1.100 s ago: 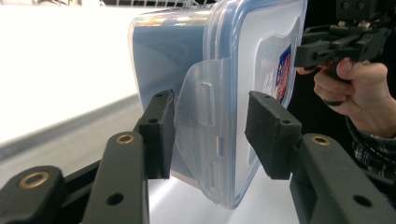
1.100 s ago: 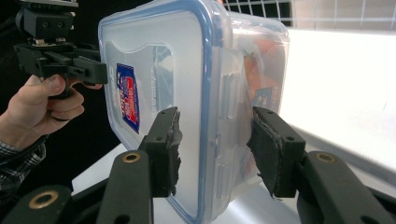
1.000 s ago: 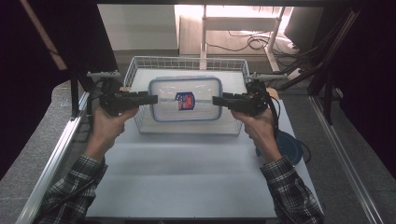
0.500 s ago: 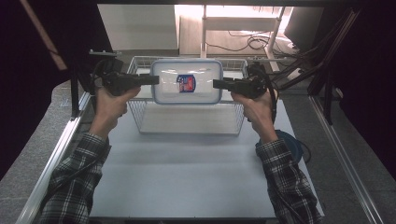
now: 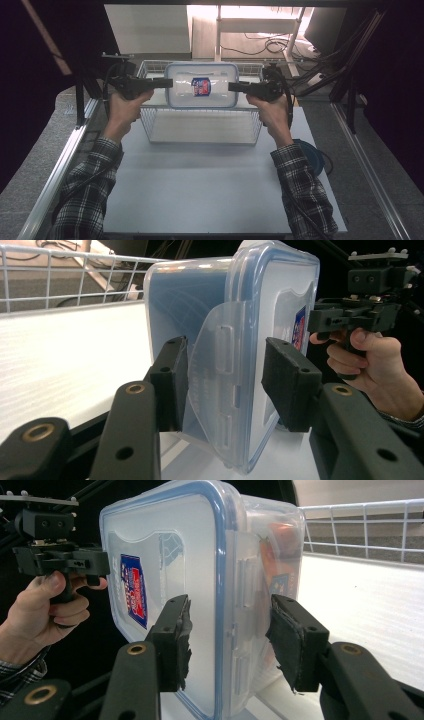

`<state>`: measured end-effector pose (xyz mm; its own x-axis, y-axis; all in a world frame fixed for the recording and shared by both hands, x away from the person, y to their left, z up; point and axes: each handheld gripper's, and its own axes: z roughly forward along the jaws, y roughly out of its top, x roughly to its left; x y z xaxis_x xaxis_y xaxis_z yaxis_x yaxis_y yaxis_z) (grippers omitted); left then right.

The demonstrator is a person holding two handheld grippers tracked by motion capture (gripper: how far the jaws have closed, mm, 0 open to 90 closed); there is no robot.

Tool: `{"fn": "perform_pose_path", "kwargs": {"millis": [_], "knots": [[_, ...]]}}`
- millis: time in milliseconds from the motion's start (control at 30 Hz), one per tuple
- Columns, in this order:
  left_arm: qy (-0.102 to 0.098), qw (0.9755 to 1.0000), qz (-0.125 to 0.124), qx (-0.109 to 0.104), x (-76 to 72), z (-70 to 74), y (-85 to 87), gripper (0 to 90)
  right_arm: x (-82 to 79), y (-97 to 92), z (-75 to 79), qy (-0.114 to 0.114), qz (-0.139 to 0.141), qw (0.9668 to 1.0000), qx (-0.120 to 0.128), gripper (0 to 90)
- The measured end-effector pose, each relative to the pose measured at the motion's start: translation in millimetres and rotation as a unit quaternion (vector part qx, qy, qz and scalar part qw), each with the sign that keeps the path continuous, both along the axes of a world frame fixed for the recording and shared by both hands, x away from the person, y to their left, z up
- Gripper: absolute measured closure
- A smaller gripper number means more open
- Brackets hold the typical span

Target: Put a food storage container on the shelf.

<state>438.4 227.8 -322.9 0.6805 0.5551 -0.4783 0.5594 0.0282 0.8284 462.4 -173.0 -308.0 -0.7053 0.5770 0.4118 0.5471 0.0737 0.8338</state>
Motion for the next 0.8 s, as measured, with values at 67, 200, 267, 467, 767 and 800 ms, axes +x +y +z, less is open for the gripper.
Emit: {"fn": "perform_pose_path", "kwargs": {"millis": [67,200,267,467,767,800], "knots": [[-0.009,0.9999,0.005,0.003,-0.3,-1.4,-2.1,52.1,-0.2,1.1,0.3,-0.001,-0.004,1.0,-0.003,50.1],[-0.021,0.9995,0.015,0.02,0.1,-3.7,-9.4,46.5,0.2,3.4,0.5,-0.007,-0.009,0.9999,-0.007,49.2],[-0.02,0.9996,0.015,0.016,1.2,-4.2,-9.6,46.6,1.6,2.8,-0.1,-0.011,-0.01,0.9999,-0.005,49.2],[-0.023,0.9992,0.018,0.027,1.2,-4.0,-10.9,45.8,2.7,3.0,-1.4,-0.014,-0.018,0.9997,-0.003,47.7],[-0.007,0.9993,0.024,0.026,10.2,-11.4,-11.2,36.3,4.3,13.5,-10.3,-0.023,-0.031,0.9982,-0.046,43.8],[-0.007,0.9992,0.027,0.028,10.5,-10.9,-11.3,36.0,4.7,13.1,-10.6,-0.022,-0.032,0.9983,-0.044,44.3]]}}
